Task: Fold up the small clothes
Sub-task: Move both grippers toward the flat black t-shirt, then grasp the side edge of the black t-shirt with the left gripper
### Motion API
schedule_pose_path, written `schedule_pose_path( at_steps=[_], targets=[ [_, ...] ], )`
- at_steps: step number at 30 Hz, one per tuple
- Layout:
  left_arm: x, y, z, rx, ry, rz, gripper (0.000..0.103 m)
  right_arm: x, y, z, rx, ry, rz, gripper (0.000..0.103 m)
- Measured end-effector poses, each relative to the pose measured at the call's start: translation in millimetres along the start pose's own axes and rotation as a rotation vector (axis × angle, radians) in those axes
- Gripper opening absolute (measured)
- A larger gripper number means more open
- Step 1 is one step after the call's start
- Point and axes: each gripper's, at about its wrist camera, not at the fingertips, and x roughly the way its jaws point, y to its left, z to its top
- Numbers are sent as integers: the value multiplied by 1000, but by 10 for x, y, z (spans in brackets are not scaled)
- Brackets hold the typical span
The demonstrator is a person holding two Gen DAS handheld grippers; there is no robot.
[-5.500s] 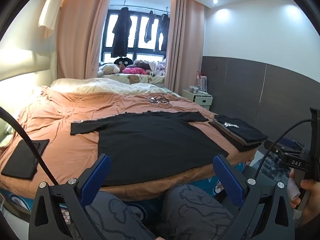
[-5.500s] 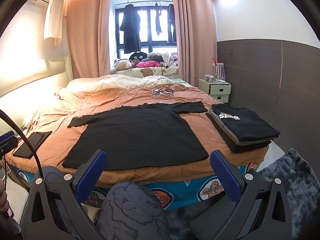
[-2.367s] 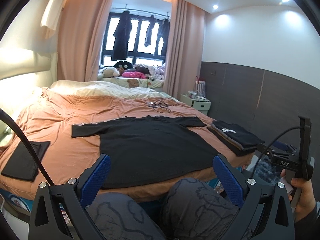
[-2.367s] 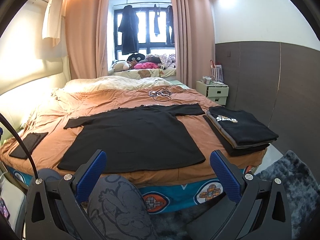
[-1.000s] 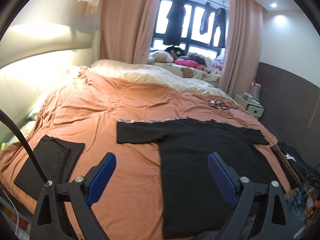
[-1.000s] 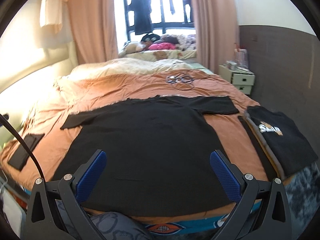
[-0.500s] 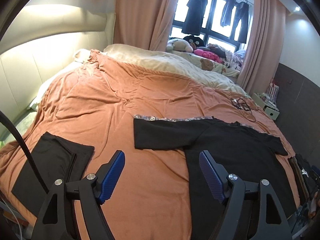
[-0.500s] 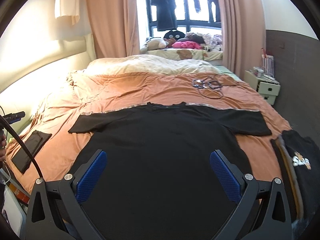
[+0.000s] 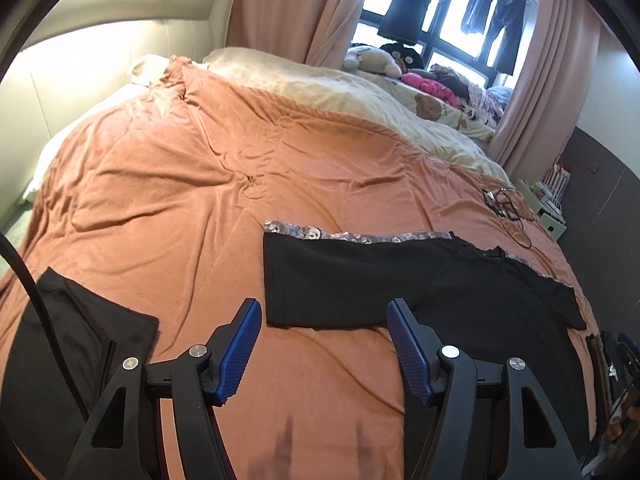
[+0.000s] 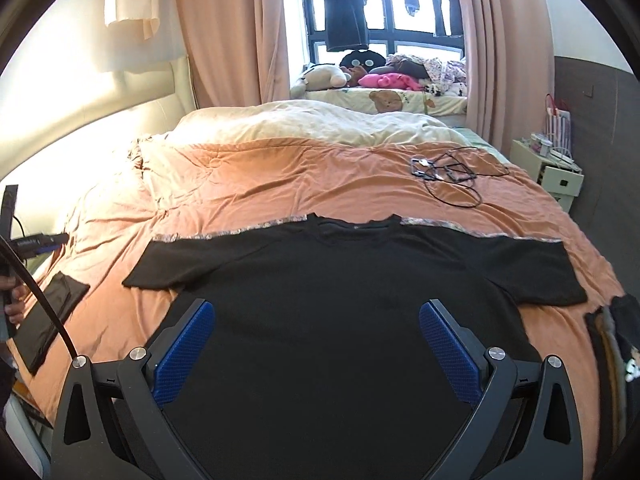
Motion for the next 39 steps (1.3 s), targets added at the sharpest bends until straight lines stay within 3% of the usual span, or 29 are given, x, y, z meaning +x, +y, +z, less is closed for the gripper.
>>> schedule_pose_path(
  at_steps=[6,14,21,32,33,35,36,39],
  targets=[
    [589,131,112,-11,64,23,60,568,209,179,-42,43,13,101],
    [1309,391,171,-35,138,55,53,1439,319,344,-63,134,49,76],
    [1814,504,202,-47,192,51,48,2049,349,416,-43,199,93,64],
    [2333,598,192,-52,250,113,48,2659,510,395,-11,277,125,44],
    [2344,581,197,-42,250,119,43,2726,528,405,3,286,136,43],
    [2352,541,227,-19,254,135,13,2829,559,428,30,304,161,38],
    [2355,533,247,-23,261,120,7,2884,584,447,43,311,176,37],
    [2220,438,370,-1,226,101,7,3009,671,500,66,318,212,35]
  ],
)
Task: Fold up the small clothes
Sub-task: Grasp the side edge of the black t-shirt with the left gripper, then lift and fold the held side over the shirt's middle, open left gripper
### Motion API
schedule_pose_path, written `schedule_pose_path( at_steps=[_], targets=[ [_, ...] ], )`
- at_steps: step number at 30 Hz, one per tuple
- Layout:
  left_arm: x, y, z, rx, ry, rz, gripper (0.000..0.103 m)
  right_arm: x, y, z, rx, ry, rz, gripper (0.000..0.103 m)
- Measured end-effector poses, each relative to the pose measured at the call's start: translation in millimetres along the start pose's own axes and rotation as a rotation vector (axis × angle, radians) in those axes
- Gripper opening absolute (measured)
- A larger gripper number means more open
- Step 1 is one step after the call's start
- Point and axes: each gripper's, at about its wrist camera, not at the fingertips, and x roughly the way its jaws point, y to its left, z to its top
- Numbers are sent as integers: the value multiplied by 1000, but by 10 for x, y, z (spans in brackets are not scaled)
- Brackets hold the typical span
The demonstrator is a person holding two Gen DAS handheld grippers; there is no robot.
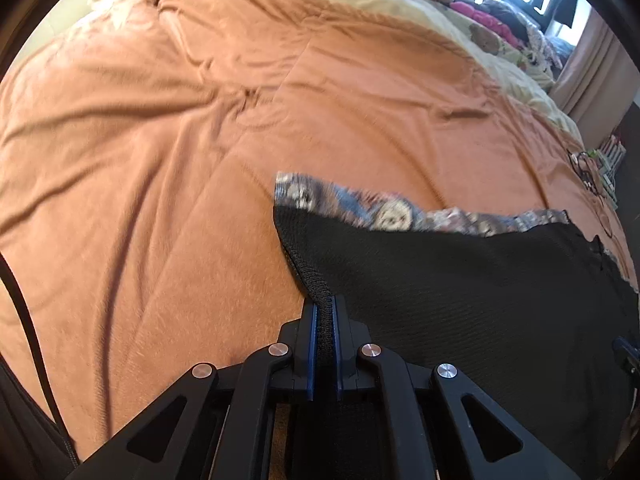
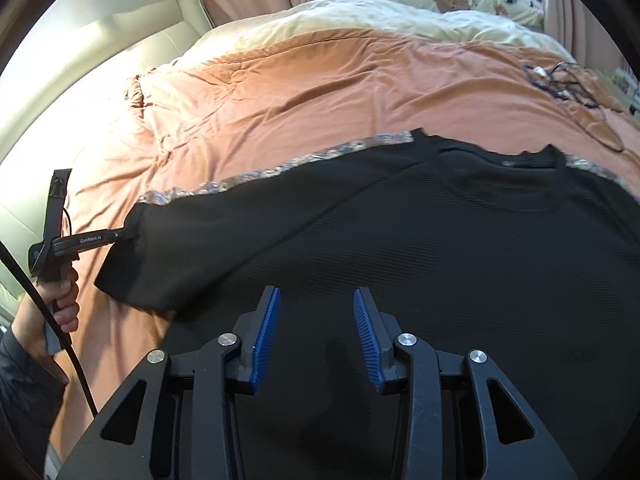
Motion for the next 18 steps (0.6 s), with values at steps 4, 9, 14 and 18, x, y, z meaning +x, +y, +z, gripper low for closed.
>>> schedule_pose_path(
  at_steps=[4,9,14,18],
  targets=[
    [-283,-104,157,19,-47,-17,6,173,72,49,23,17,47,32],
    [-608,-305,416,68,-105,-22,6,456,151,87,71,39,113,28],
    [-789,-540,584,102,-139,-33,6,760,193,63,149,81,198,28],
    [-915,-781,649,137,-150,-58,6,986,256,-14,164,134,224,28]
  ],
)
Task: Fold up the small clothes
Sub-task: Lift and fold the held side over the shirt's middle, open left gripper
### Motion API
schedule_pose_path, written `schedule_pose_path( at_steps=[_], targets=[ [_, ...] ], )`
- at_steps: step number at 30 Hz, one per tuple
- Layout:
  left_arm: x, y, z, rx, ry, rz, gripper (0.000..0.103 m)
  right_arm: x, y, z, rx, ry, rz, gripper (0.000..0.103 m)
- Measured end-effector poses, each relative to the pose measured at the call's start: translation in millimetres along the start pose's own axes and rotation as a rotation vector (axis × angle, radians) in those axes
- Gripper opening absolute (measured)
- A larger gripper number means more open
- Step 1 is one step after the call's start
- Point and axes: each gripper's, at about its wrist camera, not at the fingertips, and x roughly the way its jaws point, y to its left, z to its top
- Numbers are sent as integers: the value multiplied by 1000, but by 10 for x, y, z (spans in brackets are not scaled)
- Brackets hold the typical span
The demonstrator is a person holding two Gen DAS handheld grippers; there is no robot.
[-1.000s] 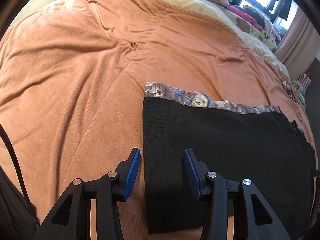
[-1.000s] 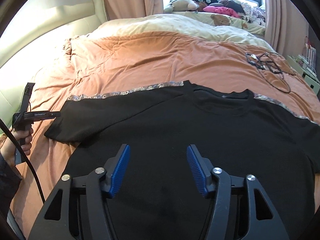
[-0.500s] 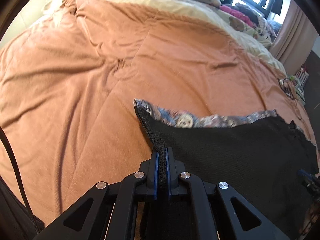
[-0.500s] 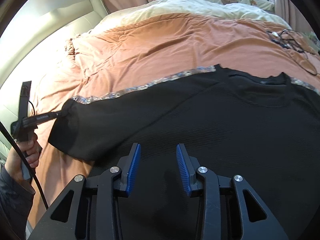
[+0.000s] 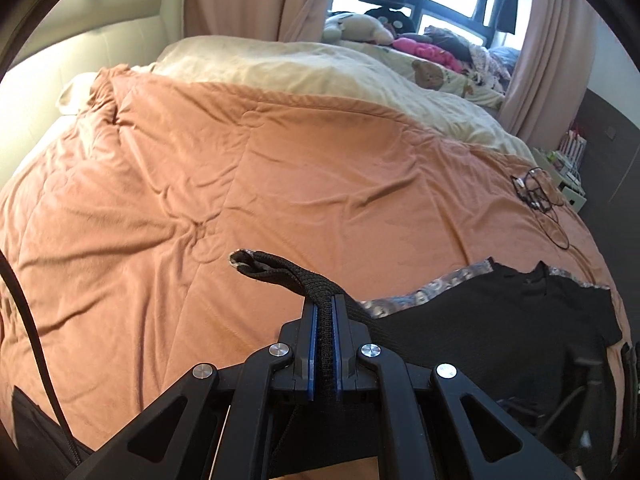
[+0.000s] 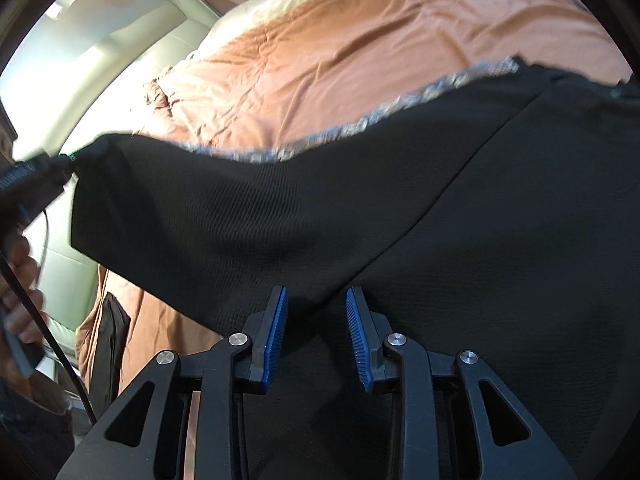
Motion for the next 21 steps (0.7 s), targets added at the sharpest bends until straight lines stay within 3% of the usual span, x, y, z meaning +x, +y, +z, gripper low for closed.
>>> schedule_pose_path(
  at_steps=[4,9,14,21],
  targets=[
    [-85,-251,71,35,-9,-20,6,22,-8,41,16,-10,32,28],
    [-154,-559,139,72,-16,-47,6,-256,-146,44,31,-45,73,29],
    [-185,-916,185,98,-16,-86,6,-601,-240,28,7,-81,10,55],
    [-160,-1513,175,168,-1,-139,6,-1009,-543,26,64,-116,-51,55]
  ],
)
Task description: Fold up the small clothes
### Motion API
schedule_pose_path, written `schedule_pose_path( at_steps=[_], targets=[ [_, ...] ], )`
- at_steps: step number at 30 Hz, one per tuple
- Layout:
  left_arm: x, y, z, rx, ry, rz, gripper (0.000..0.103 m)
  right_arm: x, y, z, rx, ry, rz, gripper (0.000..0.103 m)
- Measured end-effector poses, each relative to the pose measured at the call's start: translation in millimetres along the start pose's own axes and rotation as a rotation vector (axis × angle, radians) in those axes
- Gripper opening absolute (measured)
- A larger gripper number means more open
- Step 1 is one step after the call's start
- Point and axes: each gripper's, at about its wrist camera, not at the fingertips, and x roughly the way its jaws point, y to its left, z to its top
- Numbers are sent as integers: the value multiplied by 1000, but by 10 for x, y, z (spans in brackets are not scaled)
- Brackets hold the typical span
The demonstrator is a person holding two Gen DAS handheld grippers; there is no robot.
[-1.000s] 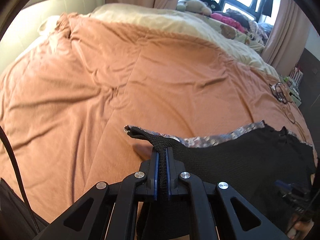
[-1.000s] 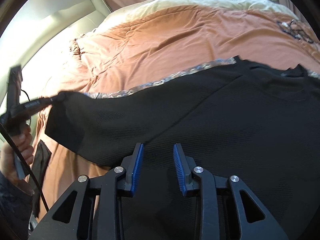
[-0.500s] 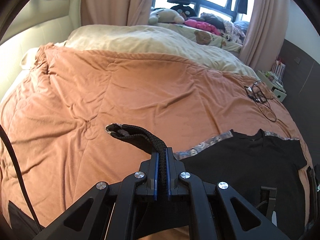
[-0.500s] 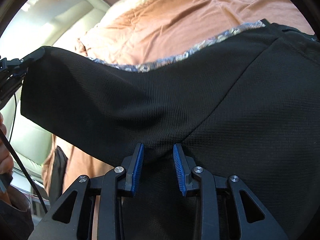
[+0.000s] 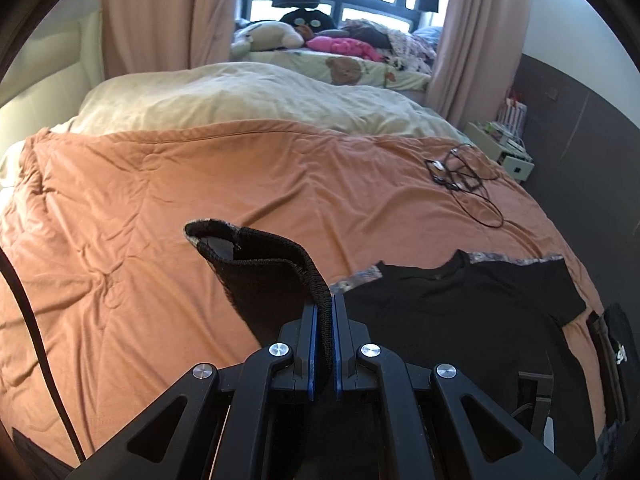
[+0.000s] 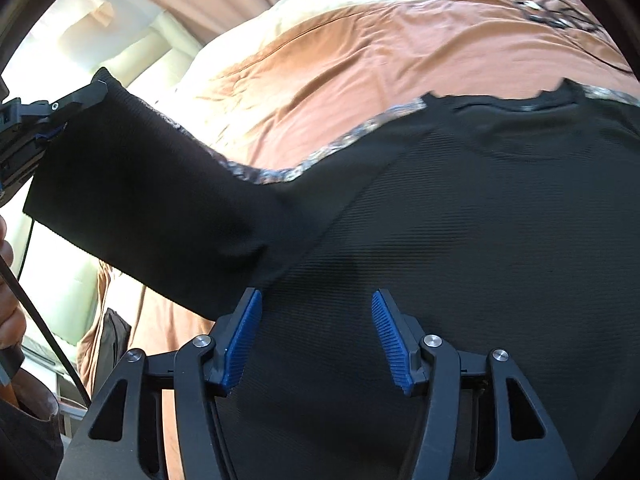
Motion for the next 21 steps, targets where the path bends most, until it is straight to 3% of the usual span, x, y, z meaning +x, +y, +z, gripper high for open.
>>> schedule_pose_path(
  at_steps=[7,11,14,15,16,21],
  targets=[
    [315,-521,-67,51,43,-75,6,-365,-309,19,34,-16,-52,56],
    [530,-804,-183,74,96,-187,7,-600,-447,-48,52,-24,-88,55],
    [617,-977,-297,123,136,-197,35,-676,-592,-66,78,-15,-105,56],
    [613,-986,-331,127,133,-198,50,-688,-613,-67,84,-16,-106,56],
    [601,-982,-340,129,125,-189,55,-694,-636,-65,90,-17,-105,56],
    [626,-698,-383,99,135,-89,55,-649,-632,-63,109,-3,-85,56]
  ],
)
